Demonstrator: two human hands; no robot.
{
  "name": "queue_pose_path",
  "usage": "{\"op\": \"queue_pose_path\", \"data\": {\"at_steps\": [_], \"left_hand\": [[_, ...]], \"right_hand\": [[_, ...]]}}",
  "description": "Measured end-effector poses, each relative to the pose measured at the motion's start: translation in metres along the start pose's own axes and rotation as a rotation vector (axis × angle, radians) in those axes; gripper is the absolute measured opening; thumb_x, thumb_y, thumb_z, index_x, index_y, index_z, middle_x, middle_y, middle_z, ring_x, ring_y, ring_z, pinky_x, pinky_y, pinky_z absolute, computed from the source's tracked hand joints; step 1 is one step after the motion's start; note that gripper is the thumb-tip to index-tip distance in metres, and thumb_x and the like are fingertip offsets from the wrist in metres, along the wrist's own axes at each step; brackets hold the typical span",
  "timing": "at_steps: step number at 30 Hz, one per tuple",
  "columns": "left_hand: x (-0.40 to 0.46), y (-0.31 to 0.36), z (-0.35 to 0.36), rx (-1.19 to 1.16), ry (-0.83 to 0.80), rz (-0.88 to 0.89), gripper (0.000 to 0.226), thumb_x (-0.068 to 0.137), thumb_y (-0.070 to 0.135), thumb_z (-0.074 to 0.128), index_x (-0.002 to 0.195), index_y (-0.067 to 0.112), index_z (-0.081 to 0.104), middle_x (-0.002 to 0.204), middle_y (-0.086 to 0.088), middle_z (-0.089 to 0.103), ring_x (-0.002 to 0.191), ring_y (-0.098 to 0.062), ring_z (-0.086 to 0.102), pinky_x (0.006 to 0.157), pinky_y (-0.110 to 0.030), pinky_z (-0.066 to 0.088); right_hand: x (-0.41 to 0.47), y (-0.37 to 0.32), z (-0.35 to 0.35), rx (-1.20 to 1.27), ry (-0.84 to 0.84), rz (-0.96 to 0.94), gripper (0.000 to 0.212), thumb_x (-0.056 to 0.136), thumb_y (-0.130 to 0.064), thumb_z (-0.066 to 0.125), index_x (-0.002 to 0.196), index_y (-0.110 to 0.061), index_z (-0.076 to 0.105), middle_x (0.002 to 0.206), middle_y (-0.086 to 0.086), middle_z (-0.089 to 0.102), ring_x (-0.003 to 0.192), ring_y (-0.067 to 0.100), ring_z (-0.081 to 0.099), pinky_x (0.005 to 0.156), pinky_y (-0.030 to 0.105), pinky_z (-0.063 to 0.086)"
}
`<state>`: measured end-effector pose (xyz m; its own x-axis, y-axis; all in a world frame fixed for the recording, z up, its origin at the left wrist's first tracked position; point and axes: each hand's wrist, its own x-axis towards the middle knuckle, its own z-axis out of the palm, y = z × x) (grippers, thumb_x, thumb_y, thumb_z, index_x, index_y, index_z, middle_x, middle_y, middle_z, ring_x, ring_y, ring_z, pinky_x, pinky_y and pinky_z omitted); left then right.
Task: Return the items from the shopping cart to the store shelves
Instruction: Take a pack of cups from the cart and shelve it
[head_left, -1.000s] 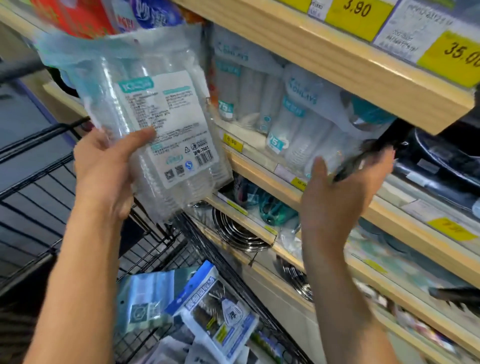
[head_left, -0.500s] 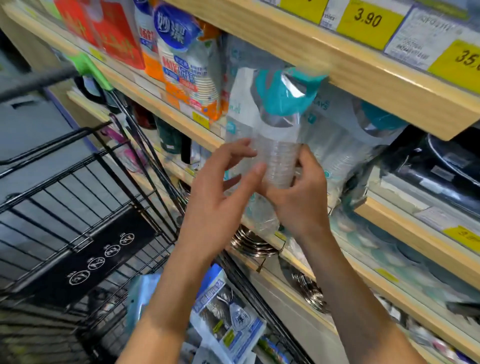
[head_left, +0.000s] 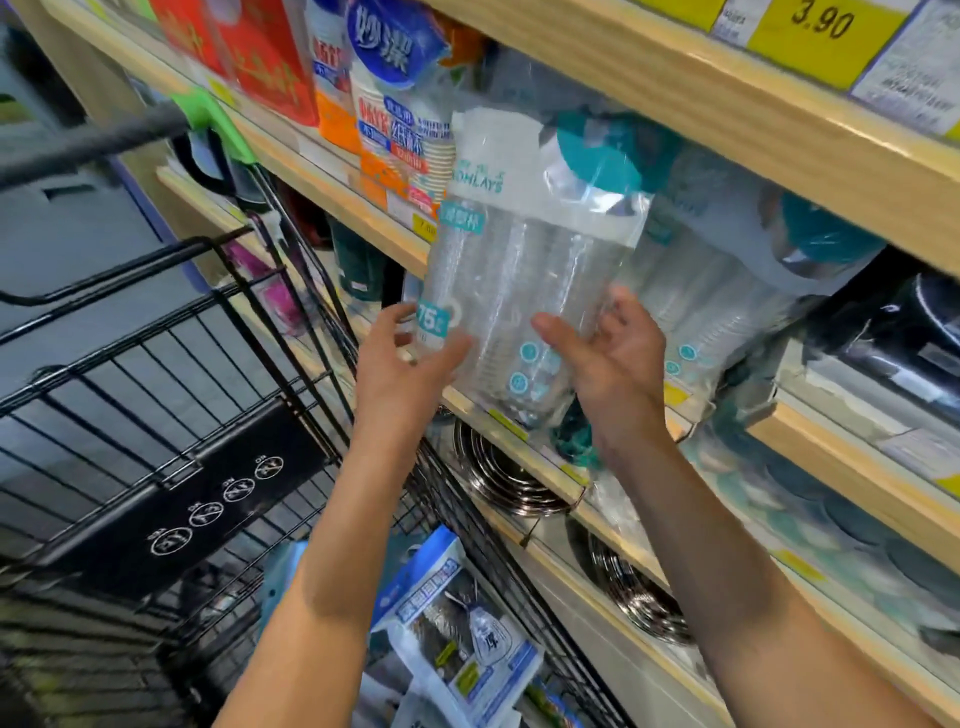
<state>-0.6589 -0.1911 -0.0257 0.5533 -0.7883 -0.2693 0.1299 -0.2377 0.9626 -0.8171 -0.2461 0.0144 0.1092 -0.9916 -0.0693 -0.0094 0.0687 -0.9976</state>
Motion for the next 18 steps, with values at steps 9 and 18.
{"op": "queue_pose_path", "data": {"at_steps": [9, 18], "left_hand": [[0.068, 0.036, 0.051, -0.067, -0.003, 0.276, 0.086, 0.057, 0.014, 0.092, 0.13, 0.027, 0.048, 0.132, -0.013, 0.042, 0.106, -0.023, 0.064, 0.091, -0.045, 0.059], [0.093, 0.024, 0.081, 0.587, 0.253, 0.588, 0.089, 0.067, 0.072, 0.07, 0.137, 0.02, 0.05, 0.122, 0.003, 0.066, 0.111, -0.021, 0.059, 0.092, -0.042, 0.047]], "right_hand": [[0.052, -0.018, 0.014, -0.402, 0.309, -0.109, 0.052, 0.088, -0.049, 0.067, 0.128, -0.019, 0.056, 0.095, -0.022, 0.047, 0.111, 0.01, 0.047, 0.097, 0.026, 0.038], [0.064, -0.006, 0.003, -0.816, 0.414, -0.182, 0.048, 0.09, -0.047, 0.066, 0.107, -0.004, 0.055, 0.096, 0.009, 0.054, 0.106, 0.034, 0.049, 0.089, 0.043, 0.04]]}}
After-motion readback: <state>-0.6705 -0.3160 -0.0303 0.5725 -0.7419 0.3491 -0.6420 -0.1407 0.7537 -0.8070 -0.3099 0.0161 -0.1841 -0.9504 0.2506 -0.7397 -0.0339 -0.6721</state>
